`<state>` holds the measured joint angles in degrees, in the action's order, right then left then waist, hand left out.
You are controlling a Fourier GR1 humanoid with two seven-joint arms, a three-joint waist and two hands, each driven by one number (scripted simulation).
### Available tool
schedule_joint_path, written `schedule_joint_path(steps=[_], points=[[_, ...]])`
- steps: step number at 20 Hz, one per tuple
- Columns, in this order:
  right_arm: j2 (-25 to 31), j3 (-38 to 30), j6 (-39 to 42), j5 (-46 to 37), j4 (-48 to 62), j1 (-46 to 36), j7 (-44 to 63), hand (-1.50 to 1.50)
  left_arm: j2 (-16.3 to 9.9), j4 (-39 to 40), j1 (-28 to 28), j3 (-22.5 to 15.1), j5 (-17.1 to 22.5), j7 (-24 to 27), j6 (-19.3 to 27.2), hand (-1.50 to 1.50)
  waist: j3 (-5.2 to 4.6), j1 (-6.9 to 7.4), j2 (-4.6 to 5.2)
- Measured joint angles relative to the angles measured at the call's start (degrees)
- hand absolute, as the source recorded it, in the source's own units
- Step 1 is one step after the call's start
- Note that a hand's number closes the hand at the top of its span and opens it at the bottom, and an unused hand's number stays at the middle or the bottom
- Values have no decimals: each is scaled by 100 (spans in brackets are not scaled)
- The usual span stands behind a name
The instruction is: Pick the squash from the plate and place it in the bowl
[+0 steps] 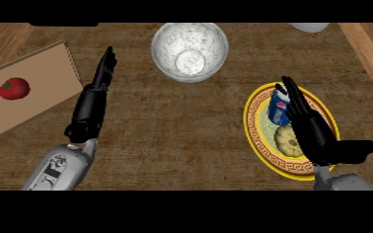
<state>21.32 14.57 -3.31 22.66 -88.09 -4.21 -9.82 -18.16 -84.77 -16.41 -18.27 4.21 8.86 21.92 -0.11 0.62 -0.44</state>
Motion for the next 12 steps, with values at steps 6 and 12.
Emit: schedule_joint_path(steps=[6, 12], points=[[598, -45, 96, -931, -178, 45, -750, 150, -421, 145, 155, 384, 578, -770, -670, 0, 7, -68, 17], [1105, -3, -916, -2760, -220, 296, -2276, -150, -670, 203, 393, 549, 1159, -1375, -1231, 0, -4, -128, -14]])
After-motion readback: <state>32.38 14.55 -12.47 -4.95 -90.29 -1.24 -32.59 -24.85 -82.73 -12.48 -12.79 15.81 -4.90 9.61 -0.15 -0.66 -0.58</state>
